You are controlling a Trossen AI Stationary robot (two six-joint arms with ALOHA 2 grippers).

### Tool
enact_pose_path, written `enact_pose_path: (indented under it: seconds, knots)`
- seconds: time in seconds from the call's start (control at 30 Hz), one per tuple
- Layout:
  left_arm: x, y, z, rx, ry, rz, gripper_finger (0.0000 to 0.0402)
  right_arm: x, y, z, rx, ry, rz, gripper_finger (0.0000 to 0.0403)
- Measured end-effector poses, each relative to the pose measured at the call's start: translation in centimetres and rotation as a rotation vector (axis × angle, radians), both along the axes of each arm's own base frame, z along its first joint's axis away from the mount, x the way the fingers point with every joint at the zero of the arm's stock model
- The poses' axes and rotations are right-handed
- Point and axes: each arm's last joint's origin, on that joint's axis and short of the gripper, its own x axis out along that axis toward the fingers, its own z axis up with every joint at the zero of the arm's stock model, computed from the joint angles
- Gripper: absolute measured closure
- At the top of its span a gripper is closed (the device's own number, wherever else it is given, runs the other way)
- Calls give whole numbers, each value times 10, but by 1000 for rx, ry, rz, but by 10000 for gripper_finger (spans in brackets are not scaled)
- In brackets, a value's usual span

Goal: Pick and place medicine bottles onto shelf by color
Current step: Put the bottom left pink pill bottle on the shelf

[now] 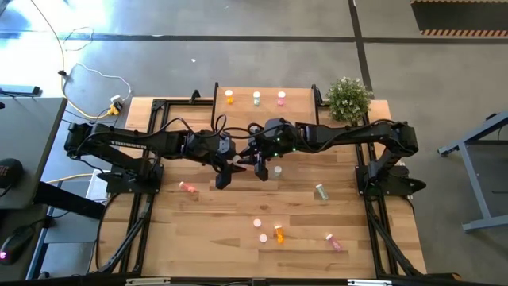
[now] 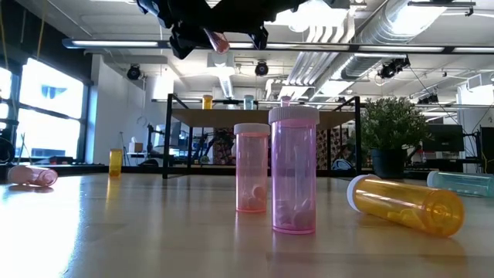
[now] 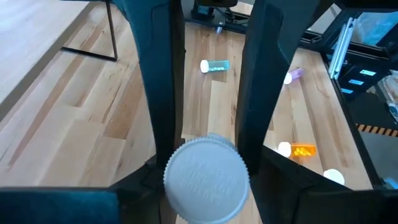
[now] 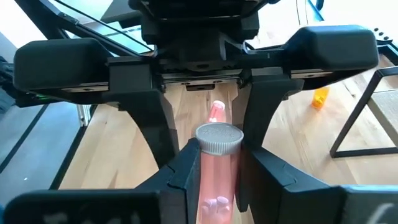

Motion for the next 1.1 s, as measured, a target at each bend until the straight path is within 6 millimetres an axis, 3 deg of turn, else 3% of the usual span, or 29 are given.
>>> enact_pose_path:
  seconds: [0.37,0.67,0.93,1.1]
  knots:
    - [-1,0,0,5,8,9,309,-2,0,3,-5,-3,-8,316]
    - [-1,0,-1,5,10,9,314,-3,0,2,-3,8,-7,324]
    - [-1,0,-1,3,13,5,314,-7,0,5,17,21,-22,271]
    - [-2,0,-3,-1,41,4,314,-20,0,20,19,13,-62,238]
